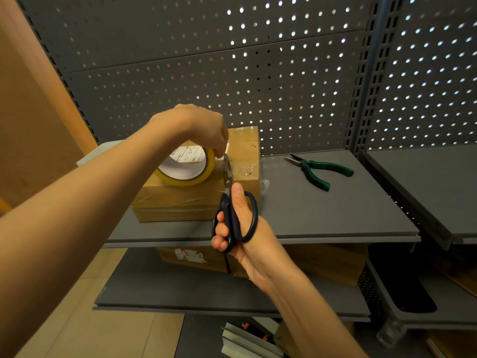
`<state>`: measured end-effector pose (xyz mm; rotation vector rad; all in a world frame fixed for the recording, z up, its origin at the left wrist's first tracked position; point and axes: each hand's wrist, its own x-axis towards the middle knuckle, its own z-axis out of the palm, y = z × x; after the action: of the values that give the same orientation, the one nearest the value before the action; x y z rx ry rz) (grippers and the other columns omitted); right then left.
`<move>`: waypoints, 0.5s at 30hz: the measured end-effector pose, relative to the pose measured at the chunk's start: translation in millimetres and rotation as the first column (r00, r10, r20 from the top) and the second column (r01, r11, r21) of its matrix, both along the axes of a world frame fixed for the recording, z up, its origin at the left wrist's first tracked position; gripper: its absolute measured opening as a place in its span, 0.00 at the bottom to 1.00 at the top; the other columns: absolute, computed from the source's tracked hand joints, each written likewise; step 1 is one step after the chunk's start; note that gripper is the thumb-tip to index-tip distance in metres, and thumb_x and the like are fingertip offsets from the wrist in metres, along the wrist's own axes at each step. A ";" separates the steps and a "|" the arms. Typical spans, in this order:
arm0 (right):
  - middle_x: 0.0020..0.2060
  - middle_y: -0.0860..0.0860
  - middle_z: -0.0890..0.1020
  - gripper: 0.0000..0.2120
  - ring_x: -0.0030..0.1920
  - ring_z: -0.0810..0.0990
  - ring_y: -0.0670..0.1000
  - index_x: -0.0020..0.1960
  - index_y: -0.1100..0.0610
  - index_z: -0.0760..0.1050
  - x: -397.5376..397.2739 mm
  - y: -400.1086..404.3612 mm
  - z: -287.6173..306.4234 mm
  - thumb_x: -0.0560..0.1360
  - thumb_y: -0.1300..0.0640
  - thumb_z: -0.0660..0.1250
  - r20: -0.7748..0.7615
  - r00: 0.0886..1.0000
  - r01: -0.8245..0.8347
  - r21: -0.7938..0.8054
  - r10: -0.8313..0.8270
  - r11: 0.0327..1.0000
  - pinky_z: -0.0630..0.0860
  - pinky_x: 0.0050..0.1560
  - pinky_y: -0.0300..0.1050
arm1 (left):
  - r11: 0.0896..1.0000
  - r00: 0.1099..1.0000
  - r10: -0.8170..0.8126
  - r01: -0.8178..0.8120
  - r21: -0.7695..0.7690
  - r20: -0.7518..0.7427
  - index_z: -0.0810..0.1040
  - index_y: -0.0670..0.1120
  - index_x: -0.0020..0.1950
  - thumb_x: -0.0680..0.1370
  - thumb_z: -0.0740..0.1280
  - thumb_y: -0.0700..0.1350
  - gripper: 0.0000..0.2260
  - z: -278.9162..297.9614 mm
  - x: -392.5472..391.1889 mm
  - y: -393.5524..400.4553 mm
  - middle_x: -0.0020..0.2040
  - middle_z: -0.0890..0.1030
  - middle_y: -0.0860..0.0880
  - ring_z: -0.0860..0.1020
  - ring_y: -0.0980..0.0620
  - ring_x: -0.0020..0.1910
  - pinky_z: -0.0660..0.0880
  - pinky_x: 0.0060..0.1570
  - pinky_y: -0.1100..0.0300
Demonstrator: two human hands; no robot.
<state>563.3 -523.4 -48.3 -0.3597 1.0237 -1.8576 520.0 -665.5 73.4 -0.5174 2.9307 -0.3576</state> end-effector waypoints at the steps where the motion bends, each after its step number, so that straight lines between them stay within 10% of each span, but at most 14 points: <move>1: 0.19 0.48 0.71 0.24 0.19 0.70 0.45 0.34 0.59 0.68 0.6 -1.3 0.3 0.77 0.40 0.54 -0.004 1.000 -0.001 0.004 0.001 1.000 0.71 0.22 0.34 | 1.000 1.000 -0.006 0.006 0.012 -0.003 0.77 0.48 0.58 0.77 0.64 0.49 0.11 0.7 2.0 -1.0 0.50 0.77 0.50 0.73 0.52 0.47 0.68 0.43 0.62; 7: 0.19 0.49 0.72 0.24 0.19 0.71 0.46 0.35 0.60 0.69 3.4 -6.3 0.7 0.76 0.41 0.54 -0.041 0.999 0.006 0.018 -0.005 1.000 0.72 0.23 0.36 | 1.000 0.998 0.030 -0.030 -0.001 -0.052 0.71 0.48 0.64 0.77 0.65 0.50 0.17 1.5 9.5 -2.4 0.59 0.76 0.45 0.72 0.50 0.48 0.67 0.44 0.58; 15: 0.20 0.49 0.72 0.24 0.20 0.72 0.46 0.37 0.60 0.70 3.5 -9.7 3.9 0.75 0.39 0.57 -0.088 0.994 0.061 0.042 -0.057 0.997 0.72 0.24 0.36 | 0.992 0.985 0.098 -0.108 -0.063 -0.140 0.73 0.42 0.34 0.76 0.62 0.56 0.19 0.3 17.9 -10.6 0.33 0.73 0.46 0.71 0.50 0.33 0.68 0.35 0.60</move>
<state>566.7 -533.1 -44.4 -0.3903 1.1441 -1.8819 537.9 -676.1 73.7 -0.7282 3.0149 -0.4299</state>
